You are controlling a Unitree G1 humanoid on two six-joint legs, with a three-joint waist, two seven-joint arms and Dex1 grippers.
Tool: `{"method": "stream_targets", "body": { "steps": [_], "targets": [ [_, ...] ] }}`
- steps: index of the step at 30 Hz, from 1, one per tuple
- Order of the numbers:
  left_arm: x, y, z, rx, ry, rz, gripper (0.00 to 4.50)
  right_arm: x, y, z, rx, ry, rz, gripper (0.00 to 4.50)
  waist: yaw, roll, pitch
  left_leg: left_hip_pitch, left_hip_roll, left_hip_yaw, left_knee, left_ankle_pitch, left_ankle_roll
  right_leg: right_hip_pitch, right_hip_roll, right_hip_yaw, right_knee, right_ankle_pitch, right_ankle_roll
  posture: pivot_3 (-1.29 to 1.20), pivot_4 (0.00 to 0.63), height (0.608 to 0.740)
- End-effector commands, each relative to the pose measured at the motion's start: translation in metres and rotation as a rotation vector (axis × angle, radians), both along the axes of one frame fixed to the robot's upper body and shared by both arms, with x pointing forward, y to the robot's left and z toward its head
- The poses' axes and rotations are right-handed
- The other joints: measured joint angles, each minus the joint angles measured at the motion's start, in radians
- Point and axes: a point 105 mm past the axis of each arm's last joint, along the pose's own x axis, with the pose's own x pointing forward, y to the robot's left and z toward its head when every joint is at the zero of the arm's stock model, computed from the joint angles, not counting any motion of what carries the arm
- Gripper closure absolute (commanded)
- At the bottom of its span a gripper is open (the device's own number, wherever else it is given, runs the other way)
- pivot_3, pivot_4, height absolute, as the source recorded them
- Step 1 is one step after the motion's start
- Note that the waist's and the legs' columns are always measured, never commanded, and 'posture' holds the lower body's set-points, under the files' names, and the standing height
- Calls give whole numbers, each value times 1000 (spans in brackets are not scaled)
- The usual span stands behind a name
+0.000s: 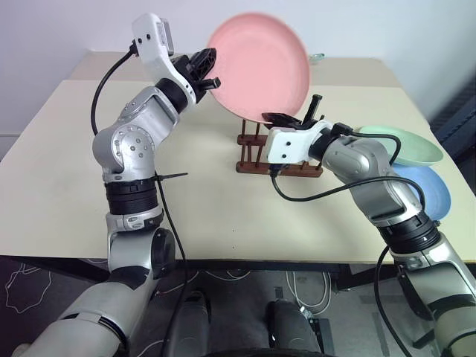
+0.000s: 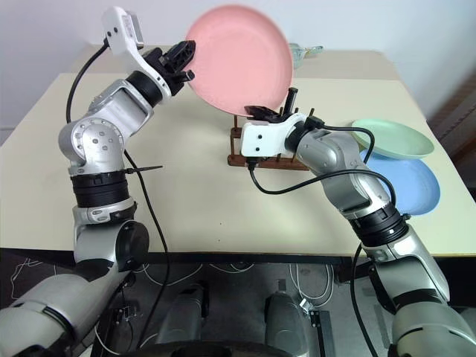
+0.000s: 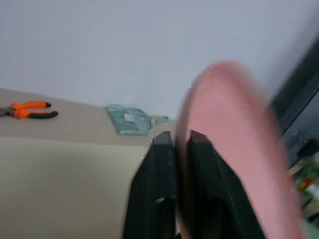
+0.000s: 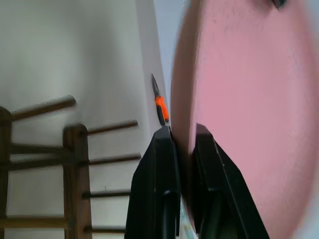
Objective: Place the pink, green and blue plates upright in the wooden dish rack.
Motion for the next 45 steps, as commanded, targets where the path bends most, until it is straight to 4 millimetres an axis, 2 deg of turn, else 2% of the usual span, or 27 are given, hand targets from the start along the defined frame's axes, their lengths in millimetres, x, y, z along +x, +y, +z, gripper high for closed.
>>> {"method": "stream_targets", "body": {
  "steps": [1, 3, 5, 7, 10, 13, 17, 20, 27, 37, 42, 45],
  "targets": [
    [4, 32, 29, -132, -70, 139, 2041, -6, -13, 23, 58, -105, -37, 4500, 1, 0, 0, 0, 0, 0, 0, 0, 0, 0, 0, 0, 0, 0, 0, 0, 150, 740],
    [9, 48, 30, -118, -77, 213, 2041, -11, -24, 28, 173, -83, -55, 4500, 1, -1, 1, 0, 0, 0, 0, 0, 0, 0, 0, 0, 0, 0, 0, 0, 150, 740],
    [14, 45, 14, 167, -113, 267, 2041, -23, -36, 39, 379, -1, -25, 4500, 0, -1, 1, 0, 0, 0, -1, 1, -1, 0, 0, 0, -1, 0, 0, 0, 150, 740],
    [9, 25, -13, 419, -157, 174, 2041, -35, -50, 45, 648, 161, 22, 4500, -1, 0, 1, 0, 0, 0, -2, 1, -2, 0, 0, 0, 0, 0, 0, 0, 150, 740],
    [-3, 6, -35, 509, -198, 26, 2041, -47, -60, 46, 852, 328, 68, 4500, 4, 0, 1, 2, 0, 1, -2, 1, -2, 3, 0, -1, 0, 0, 0, 0, 150, 740],
    [-45, -34, -67, 528, -233, -352, 2041, -64, -74, 44, 1068, 505, 144, 4500, -1, 0, 1, 0, 0, 0, 0, -1, 2, 2, 0, -1, 0, 0, -1, 0, 150, 740],
    [-79, -53, -99, 666, -263, -598, 2041, -67, -80, 37, 1104, 589, 126, 4500, -7, 4, 3, 1, 1, 0, 0, -1, 2, 1, 0, -1, 1, -2, -5, 0, 150, 740],
    [-94, -61, -111, 704, -259, -708, 2041, -62, -86, 35, 1154, 617, 105, 4500, -15, 7, 3, 1, 1, 1, 0, -1, 2, 1, 0, 0, 1, -2, -6, 0, 150, 740],
    [-104, -70, -114, 691, -267, -746, 2041, -58, -92, 35, 1273, 688, 154, 4500, -21, 7, 3, 1, 1, 0, 1, -1, 3, 1, 0, 1, 1, -2, -6, 0, 150, 740],
    [-110, -76, -121, 683, -255, -763, 2041, -35, -101, 16, 1307, 801, 98, 4500, -24, 7, 3, 1, 1, 0, 1, -1, 3, 1, 0, 1, 1, -2, -6, 0, 150, 740],
    [-113, -80, -124, 682, -252, -777, 2011, -24, -102, 19, 1309, 813, 109, 2432, -24, 7, 4, 1, 0, 0, 1, -1, 4, 1, 0, 1, 1, -2, -6, 0, 150, 740],
    [-115, -81, -126, 682, -248, -781, 2011, -18, -109, 25, 1287, 713, 52, 967, -23, 7, 4, 0, 0, 0, 1, -1, 4, 1, 0, 1, 1, -2, -6, 0, 150, 740]
  ]
}}
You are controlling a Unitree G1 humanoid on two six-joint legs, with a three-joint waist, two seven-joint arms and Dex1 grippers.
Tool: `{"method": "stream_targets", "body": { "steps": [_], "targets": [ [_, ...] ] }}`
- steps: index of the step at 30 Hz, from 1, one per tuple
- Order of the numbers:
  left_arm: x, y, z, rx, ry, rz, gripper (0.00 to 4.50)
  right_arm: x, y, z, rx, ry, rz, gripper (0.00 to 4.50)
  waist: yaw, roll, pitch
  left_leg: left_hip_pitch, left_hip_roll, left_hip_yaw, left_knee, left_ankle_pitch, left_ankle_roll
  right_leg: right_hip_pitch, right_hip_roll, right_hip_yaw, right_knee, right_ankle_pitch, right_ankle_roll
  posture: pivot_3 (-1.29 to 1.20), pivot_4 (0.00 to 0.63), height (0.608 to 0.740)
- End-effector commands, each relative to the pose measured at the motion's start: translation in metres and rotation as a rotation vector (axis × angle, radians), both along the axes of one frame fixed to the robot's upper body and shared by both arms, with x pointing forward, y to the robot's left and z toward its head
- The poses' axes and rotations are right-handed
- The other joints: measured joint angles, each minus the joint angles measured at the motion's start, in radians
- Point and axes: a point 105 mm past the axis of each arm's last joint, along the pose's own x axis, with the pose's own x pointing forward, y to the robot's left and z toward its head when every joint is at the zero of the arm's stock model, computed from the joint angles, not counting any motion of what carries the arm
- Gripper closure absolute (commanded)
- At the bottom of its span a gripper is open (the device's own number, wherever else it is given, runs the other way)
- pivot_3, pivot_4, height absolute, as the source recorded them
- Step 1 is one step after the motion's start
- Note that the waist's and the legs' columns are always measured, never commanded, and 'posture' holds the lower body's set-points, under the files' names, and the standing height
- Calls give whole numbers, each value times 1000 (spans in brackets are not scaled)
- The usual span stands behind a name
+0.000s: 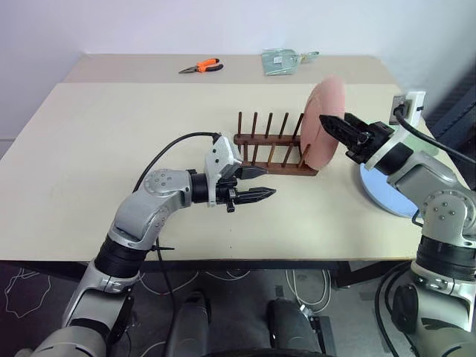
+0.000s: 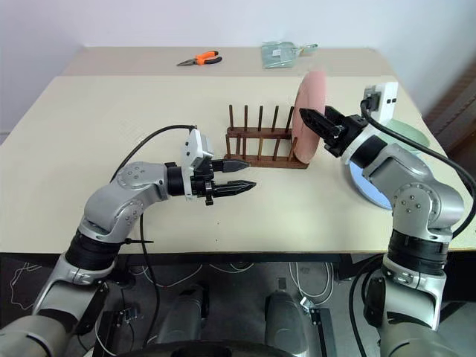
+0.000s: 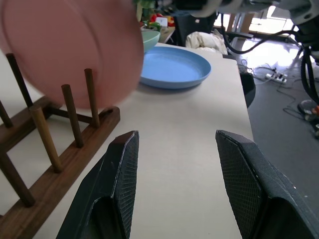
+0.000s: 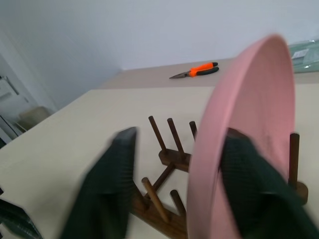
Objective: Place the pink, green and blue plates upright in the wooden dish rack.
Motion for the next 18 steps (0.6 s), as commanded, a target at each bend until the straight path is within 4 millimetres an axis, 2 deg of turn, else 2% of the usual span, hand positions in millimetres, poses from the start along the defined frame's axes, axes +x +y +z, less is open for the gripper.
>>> {"method": "stream_targets", "body": {
  "steps": [1, 4, 7, 9, 11, 12, 15, 16, 18],
  "targets": [
    [-8, -5, 6, -3, -35, -25, 2011, 1, -11, 22, -55, -122, -95, 967, 0, 0, 0, 0, 0, 0, 0, 0, 0, 0, 0, 0, 0, 0, 0, 0, 150, 740],
    [-9, -3, 5, -2, -31, -18, 2011, -5, -21, 35, -74, -185, -147, 967, 0, 0, 0, 0, 0, 0, 0, 0, 0, 0, 0, 0, 0, 0, 0, 0, 150, 740],
    [-8, -1, 4, -7, -26, -3, 2011, -22, -40, 55, -51, -263, -198, 967, 3, 0, 0, 0, 0, 0, 0, 0, 0, 0, 0, 0, 0, 0, 0, 0, 150, 740],
    [-7, 0, 0, 12, -28, 4, 2011, -45, -61, 66, -19, -291, -196, 967, 10, 0, 0, -1, 0, 0, 0, 0, 0, 0, 0, 0, -1, 0, 0, 0, 150, 740],
    [-7, 0, -2, 18, -26, 6, 2011, -58, -78, 67, -5, -277, -208, 433, 16, 0, 0, -1, 0, 0, 0, 0, 1, 0, 0, 0, -1, 0, 0, 0, 150, 740],
    [-6, -1, -2, 16, -25, 4, 2011, -57, -89, 61, -59, -252, -270, 79, 18, 0, 0, -1, 0, 0, 0, 0, 1, 0, 0, 0, -1, 0, 0, 0, 150, 740],
    [-6, -2, -1, 13, -24, -2, 2011, -52, -111, 44, -248, -183, -402, 29, 18, 0, 0, 0, 0, 0, 1, 0, 1, 1, 0, 0, -1, 0, 0, 0, 150, 740],
    [-6, -4, -1, 13, -25, -12, 2011, -42, -124, 24, -498, -129, -491, 29, 17, 1, 0, 0, 0, 0, 2, 0, 1, 0, 0, 1, -1, 0, 0, 0, 150, 740],
    [-6, -7, 0, 13, -27, -25, 2011, -31, -142, -5, -872, -75, -554, 29, 16, 1, 0, 0, -1, 1, 3, -1, 1, 0, -1, 1, -1, 0, -1, 0, 150, 740]
  ]
}}
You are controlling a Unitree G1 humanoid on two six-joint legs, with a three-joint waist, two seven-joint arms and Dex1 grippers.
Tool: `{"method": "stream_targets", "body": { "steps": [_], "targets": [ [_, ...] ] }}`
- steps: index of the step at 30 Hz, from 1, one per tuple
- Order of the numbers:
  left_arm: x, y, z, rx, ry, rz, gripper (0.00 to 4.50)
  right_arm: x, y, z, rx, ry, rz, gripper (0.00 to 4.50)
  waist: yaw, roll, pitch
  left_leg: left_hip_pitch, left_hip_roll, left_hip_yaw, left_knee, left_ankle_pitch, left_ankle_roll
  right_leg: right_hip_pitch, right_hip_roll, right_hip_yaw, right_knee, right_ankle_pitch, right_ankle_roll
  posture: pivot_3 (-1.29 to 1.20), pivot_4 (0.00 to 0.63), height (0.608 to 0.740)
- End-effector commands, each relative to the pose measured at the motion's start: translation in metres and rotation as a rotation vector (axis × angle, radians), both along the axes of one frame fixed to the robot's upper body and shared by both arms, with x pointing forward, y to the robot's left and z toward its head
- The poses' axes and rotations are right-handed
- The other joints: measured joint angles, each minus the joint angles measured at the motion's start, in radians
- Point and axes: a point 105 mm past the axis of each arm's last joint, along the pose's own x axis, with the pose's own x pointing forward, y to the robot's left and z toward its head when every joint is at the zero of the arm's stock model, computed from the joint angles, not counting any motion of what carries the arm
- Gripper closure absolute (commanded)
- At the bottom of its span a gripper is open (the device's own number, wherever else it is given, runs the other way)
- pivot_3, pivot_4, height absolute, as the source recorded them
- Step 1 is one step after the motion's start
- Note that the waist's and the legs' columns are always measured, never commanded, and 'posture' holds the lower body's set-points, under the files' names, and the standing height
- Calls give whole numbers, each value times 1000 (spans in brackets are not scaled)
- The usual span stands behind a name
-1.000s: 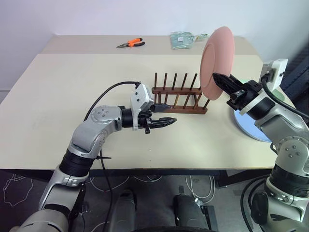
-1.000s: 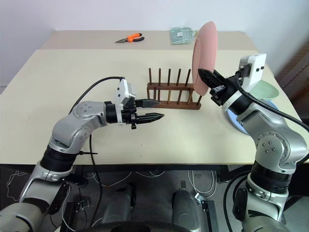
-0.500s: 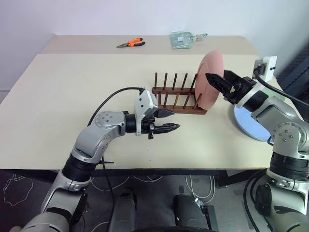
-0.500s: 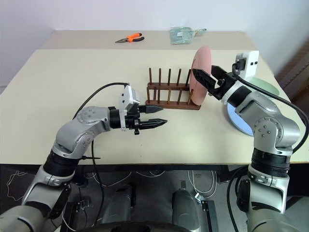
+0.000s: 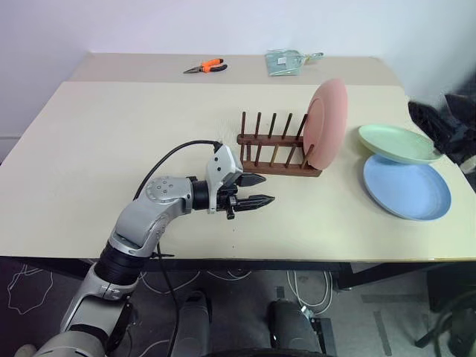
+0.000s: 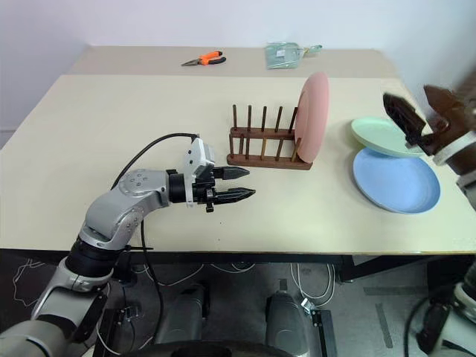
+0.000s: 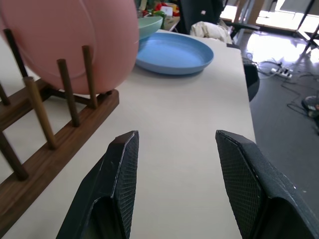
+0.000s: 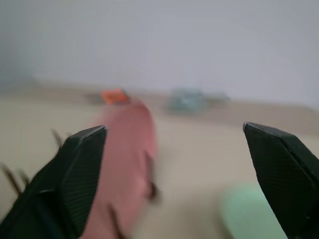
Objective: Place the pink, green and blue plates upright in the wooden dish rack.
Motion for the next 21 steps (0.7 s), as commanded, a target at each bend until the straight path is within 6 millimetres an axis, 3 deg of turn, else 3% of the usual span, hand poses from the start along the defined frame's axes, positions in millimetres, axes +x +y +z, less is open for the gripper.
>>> {"method": "stream_targets", "body": {
  "steps": [1, 6, 11, 14, 21],
  "targets": [
    [-1, -8, 10, -11, -50, -42, 2011, 18, -28, -35, -573, 111, -155, 29, -3, 0, 0, 0, 0, 0, 0, 0, 0, 0, 0, 0, 0, 0, 0, 0, 150, 740],
    [1, -10, 11, -12, -55, -46, 2011, 36, -48, -61, -852, 157, -164, 29, -22, 1, 0, 0, 0, 1, 0, 0, 0, -1, 0, 1, 0, 0, 1, 0, 150, 740],
    [1, -10, 9, -13, -55, -47, 2011, 55, -54, -81, -960, 172, -139, 29, -22, 2, 1, 0, 0, 1, -1, 0, 0, -1, 0, 1, 0, 0, 1, 0, 150, 740],
    [1, -9, 9, -16, -51, -38, 2011, 65, -53, -90, -1024, 173, -117, 909, -22, 2, 1, 0, 0, 1, -1, 0, 0, 0, 0, 1, 0, 0, 1, 0, 150, 740],
    [-1, -9, 4, -21, -36, -27, 2011, 71, -55, -108, -1096, 178, -94, 4435, -18, 2, 1, 0, 0, 1, -1, 0, 0, 0, 0, 1, 0, 0, 1, 0, 150, 740]
  ]
}}
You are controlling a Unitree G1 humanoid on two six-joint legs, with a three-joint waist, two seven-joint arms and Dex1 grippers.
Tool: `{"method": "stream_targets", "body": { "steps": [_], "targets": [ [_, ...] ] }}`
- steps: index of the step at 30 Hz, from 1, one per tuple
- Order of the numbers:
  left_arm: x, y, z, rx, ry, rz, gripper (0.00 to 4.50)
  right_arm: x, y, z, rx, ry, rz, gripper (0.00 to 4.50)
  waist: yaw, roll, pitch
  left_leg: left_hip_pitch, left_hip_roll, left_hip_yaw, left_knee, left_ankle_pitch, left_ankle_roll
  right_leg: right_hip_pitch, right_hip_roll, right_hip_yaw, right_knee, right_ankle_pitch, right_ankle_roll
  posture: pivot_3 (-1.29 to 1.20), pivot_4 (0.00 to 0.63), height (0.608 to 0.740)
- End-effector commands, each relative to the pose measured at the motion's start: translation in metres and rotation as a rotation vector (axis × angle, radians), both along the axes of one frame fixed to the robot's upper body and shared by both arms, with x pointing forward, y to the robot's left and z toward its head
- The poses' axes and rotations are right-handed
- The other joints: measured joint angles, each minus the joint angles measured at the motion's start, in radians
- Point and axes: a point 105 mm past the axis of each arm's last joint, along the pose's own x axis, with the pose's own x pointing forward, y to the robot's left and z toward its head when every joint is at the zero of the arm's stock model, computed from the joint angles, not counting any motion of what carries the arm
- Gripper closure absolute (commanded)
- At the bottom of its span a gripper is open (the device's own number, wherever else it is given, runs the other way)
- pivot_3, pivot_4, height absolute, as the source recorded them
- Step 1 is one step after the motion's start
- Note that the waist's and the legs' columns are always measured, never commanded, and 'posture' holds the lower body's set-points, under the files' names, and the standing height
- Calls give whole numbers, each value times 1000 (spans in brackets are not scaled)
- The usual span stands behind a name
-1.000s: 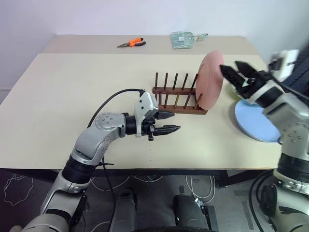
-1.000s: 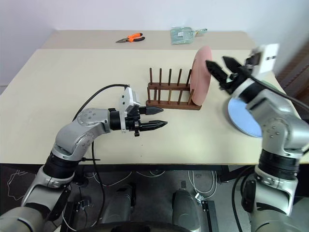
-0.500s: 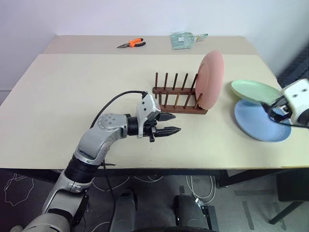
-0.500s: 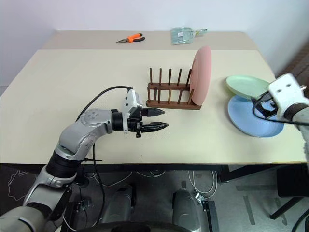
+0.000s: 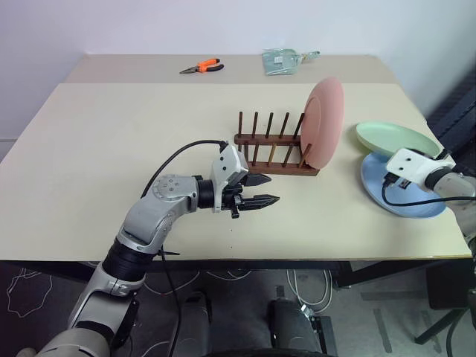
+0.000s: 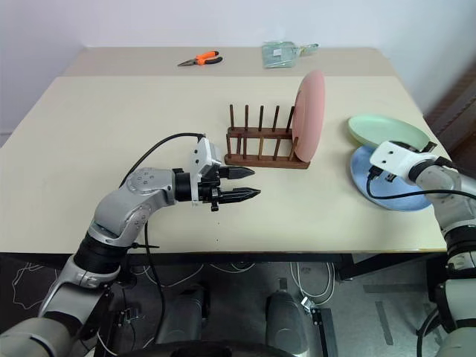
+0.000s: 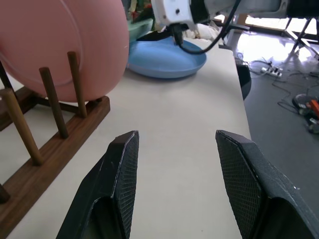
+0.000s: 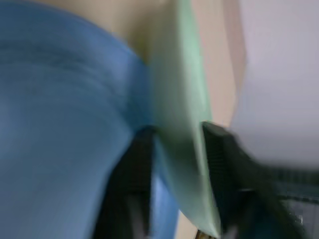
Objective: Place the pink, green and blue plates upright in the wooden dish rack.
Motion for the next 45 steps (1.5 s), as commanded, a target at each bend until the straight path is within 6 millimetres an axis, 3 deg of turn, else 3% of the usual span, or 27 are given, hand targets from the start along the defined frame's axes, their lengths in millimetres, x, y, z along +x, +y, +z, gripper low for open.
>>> {"method": "stream_targets", "body": {
  "steps": [1, 7, 12, 19, 24, 27, 29, 31, 34, 36, 39, 45],
  "targets": [
    [-5, -3, 7, -21, -34, -14, 2011, 2, -3, 10, -15, -59, 5, 4479, -1, 0, 0, 0, 0, 0, 0, 0, 0, 0, 0, 0, 0, 0, 0, 0, 150, 740],
    [-5, -3, 4, -15, -30, -17, 2011, -4, 0, 10, -24, -67, 46, 4479, -3, 0, 0, 1, 0, 0, 0, 0, 0, 1, 0, 0, 1, 0, 0, 0, 150, 740],
    [-3, -2, 5, -15, -38, -7, 2011, -12, 7, 29, -31, -145, 85, 4479, -1, 1, 0, 2, 0, 0, 0, 0, 0, 2, 0, 0, 0, 0, 0, 0, 150, 740],
    [12, 15, 6, -9, -53, 73, 2011, -40, 47, 146, 237, -516, 177, 4479, -2, 3, 0, 3, 0, 0, 0, 0, 0, 2, 0, 0, 1, 0, 0, 0, 150, 740],
    [26, 30, 6, 15, -70, 127, 2011, -61, 85, 190, 290, -572, 322, 4479, 0, 2, 0, 5, 0, 0, 0, 0, 0, 5, 0, 0, 0, 0, 0, 0, 150, 740],
    [35, 40, 7, 14, -76, 168, 2011, -73, 123, 218, 562, -580, 481, 4479, -2, 2, 1, 5, 0, 0, 0, 0, 0, 5, 0, 0, 1, 0, 0, 0, 150, 740],
    [39, 46, 9, 11, -77, 183, 2011, -82, 154, 222, 745, -488, 611, 4479, -2, 2, 1, 5, 1, 0, 0, 0, 0, 5, 0, 0, 1, 0, 0, 0, 150, 740],
    [43, 56, 12, -4, -75, 213, 2011, -98, 193, 226, 1080, -354, 819, 4479, -3, 2, 1, 6, 1, 0, -1, 0, 0, 5, 0, 0, 1, 0, 0, 0, 150, 740],
    [43, 60, 13, -26, -74, 216, 2011, -102, 219, 228, 1366, -222, 914, 4479, -3, 2, 1, 7, 1, -1, -2, 0, 0, 5, 0, 0, 2, 0, 0, 0, 150, 740],
    [34, 57, 12, -33, -76, 174, 2011, -106, 238, 219, 1484, -82, 954, 4479, 5, 2, 1, 6, 1, -1, -1, 0, 0, 5, 0, 0, 2, 0, 0, 0, 150, 740],
    [27, 54, 9, -37, -50, 143, 2011, -89, 245, 198, 1580, 38, 848, 4479, 11, 1, 1, 5, 1, 0, -1, 0, 1, 5, 0, 0, 1, 0, 0, 0, 150, 740],
    [20, 50, 3, -27, -23, 118, 2011, -62, 240, 175, 1671, 118, 728, 4479, 15, 1, 1, 4, 1, 0, -1, 0, 1, 3, 0, 0, 2, 0, -1, 0, 150, 740]
  ]
}}
